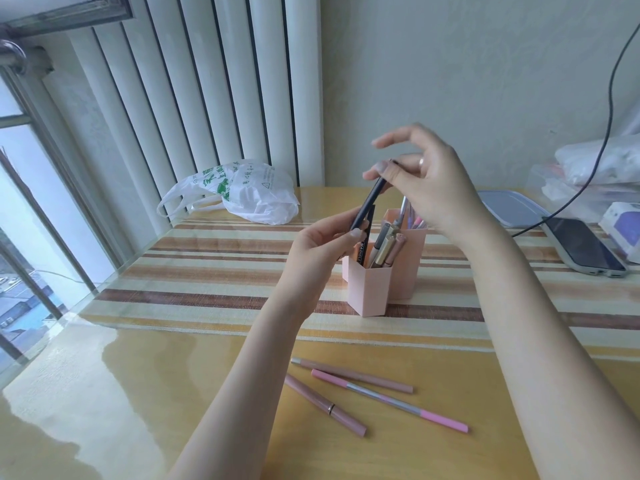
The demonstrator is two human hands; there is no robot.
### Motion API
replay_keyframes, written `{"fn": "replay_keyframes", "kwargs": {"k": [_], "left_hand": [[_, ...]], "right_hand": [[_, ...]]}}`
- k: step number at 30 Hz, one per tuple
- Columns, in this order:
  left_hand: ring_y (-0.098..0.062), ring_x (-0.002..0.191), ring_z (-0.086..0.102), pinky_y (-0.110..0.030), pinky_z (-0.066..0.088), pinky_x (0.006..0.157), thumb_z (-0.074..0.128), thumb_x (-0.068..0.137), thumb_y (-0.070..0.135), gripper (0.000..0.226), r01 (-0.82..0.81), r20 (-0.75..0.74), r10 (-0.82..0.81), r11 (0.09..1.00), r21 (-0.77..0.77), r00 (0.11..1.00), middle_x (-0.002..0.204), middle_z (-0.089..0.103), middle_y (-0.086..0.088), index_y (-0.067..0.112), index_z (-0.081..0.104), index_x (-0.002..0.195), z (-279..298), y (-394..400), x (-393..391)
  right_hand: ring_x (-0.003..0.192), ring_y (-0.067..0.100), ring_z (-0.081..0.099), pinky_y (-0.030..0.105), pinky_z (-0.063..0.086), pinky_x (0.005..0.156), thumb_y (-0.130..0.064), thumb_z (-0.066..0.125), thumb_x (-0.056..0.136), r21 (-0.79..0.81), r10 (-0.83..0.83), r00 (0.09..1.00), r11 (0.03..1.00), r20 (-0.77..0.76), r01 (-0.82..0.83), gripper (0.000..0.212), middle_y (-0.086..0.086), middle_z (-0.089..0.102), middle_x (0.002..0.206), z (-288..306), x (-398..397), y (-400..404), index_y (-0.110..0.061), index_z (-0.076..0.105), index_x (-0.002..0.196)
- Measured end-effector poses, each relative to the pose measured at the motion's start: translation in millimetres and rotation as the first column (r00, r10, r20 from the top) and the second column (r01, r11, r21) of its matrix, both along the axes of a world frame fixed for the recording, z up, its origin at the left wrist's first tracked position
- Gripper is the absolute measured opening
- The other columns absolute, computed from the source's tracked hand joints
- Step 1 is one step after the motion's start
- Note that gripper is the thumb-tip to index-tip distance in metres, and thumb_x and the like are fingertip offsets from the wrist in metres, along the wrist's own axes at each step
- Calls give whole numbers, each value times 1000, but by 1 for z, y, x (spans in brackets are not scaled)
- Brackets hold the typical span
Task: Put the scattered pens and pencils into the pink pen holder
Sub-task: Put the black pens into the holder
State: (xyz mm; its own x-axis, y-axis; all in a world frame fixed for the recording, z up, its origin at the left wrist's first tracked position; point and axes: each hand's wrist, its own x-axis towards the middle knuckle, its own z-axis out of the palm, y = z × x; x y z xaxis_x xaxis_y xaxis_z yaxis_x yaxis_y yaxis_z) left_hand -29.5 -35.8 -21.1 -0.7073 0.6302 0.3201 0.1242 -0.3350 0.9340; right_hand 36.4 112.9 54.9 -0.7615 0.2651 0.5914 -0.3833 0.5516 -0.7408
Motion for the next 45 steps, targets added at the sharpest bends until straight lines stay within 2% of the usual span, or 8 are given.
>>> {"fn": "replay_keyframes", "kwargs": {"k": [3, 11, 19, 24, 29, 36, 40, 45], "left_hand": [[-13, 99, 66, -31, 50, 92, 64, 86, 6, 32, -52, -38, 51, 999, -16, 998, 105, 73, 1, 23, 69, 114, -1, 0, 0], [-4, 87, 69, -15, 52, 74, 68, 82, 2, 30, -226, -63, 222, 973, -57, 973, 91, 75, 10, 29, 74, 96, -3, -2, -2], [-3, 88, 66, -21, 51, 75, 60, 85, 2, 30, -281, -41, 278, 950, -133, 960, 94, 75, 9, 27, 73, 95, -5, 0, -3], [-5, 90, 69, -17, 53, 73, 59, 88, 5, 26, -230, -23, 229, 962, -145, 973, 92, 76, 11, 25, 71, 98, -3, 1, -1], [-7, 96, 68, -29, 50, 86, 60, 89, 7, 24, -201, -43, 196, 962, -187, 980, 98, 75, 10, 23, 71, 102, -2, 1, 2], [4, 89, 66, -7, 46, 70, 63, 88, 7, 23, -172, -143, 149, 972, -158, 978, 94, 75, 16, 25, 74, 98, -4, 2, 2], [-5, 92, 69, -14, 50, 78, 66, 86, 4, 18, -219, -190, 189, 964, -150, 963, 94, 75, 8, 15, 75, 98, -6, 4, 1], [-1, 85, 67, -12, 49, 74, 65, 85, 1, 20, -222, -200, 190, 964, -149, 961, 91, 74, 8, 13, 74, 98, -7, 5, 1]], "right_hand": [[68, 7, 70, 14, 49, 71, -14, 59, 93, -144, -69, 990, 988, -127, 51, 18, -2, 73, 82, 4, 4, 6, -15, 43, 101], [66, 9, 71, 22, 52, 64, -11, 61, 90, -160, -205, 936, 973, -285, 164, 28, 7, 70, 75, 11, 9, 18, -21, 38, 80], [56, 6, 63, 17, 43, 50, -19, 74, 80, 210, -99, 984, 975, 149, 67, 33, -2, 75, 73, -8, -2, 3, -24, 47, 62], [98, 4, 54, 24, 38, 81, -27, 68, 85, 403, -192, 946, 912, 263, 73, 17, -8, 64, 124, -16, -7, -1, -21, 61, 70], [66, 17, 62, 27, 47, 58, -24, 52, 95, 376, -245, 942, 915, 230, 146, 19, -1, 67, 79, -13, -6, 0, -18, 66, 86], [83, 13, 69, 6, 47, 51, -6, 48, 95, 172, -171, 945, 977, 279, 126, 23, 0, 73, 94, -9, -3, 8, -19, 66, 102], [89, 18, 68, 23, 54, 74, 0, 53, 90, 195, -190, 951, 970, 244, 143, 27, -1, 70, 98, -5, -2, 11, -22, 65, 99], [59, 3, 61, 8, 41, 46, -1, 51, 92, 207, -152, 933, 974, 326, 87, 27, -3, 74, 91, -9, -1, 15, -21, 68, 94]]}}
